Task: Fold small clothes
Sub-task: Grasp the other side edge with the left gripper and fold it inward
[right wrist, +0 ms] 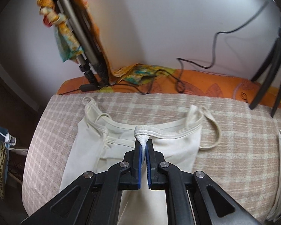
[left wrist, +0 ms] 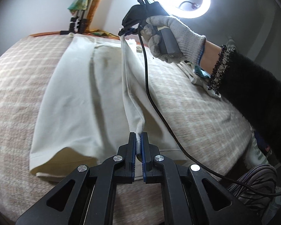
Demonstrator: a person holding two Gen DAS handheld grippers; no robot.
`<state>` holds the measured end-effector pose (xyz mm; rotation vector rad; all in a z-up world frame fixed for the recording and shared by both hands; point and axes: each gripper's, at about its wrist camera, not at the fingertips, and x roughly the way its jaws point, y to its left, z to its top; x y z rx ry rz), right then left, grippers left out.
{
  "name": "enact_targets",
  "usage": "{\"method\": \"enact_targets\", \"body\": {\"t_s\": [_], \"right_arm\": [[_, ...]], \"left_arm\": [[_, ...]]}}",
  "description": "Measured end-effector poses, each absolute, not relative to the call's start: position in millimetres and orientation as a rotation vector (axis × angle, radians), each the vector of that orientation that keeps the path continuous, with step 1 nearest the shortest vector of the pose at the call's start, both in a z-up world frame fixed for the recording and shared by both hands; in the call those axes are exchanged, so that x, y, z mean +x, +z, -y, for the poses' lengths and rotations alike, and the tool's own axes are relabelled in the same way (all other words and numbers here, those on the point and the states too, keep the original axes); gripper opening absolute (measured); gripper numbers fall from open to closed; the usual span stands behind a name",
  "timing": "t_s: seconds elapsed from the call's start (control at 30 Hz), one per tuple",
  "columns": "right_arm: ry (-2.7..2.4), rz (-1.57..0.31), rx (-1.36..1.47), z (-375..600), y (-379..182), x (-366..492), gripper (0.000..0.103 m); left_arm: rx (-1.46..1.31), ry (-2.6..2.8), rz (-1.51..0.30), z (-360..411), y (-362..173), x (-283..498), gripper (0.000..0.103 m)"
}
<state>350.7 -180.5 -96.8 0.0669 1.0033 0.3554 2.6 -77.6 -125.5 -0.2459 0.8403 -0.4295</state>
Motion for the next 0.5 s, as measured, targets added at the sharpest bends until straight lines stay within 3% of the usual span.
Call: {"method": "enact_targets", "body": {"t_s": [0.3, 0.4, 0.43, 0.5], "right_arm": [[0.355, -1.056, -0.005, 141.6, -128.0, 358.6, 0.002], [0.367, -1.068, 0.005, 142.2, -130.0, 355.3, 0.011], [0.371, -1.065, 0.015, 144.3, -127.6, 353.0, 0.023], [0.382, -1.04, 0.026, 151.2, -116.8, 343.1, 0.028]], "left_arm": [[-0.245, -0.424, -0.881, 68.8, -141.1, 1.5, 0.004], [-0.228, -0.43, -0.889, 69.7, -136.3, 0.0, 0.005], [-0.22, -0.433, -0.886, 70.2, -133.3, -1.5, 0.007], [-0.199, -0.451, -0.879, 70.7, -125.2, -6.1, 0.009]]}}
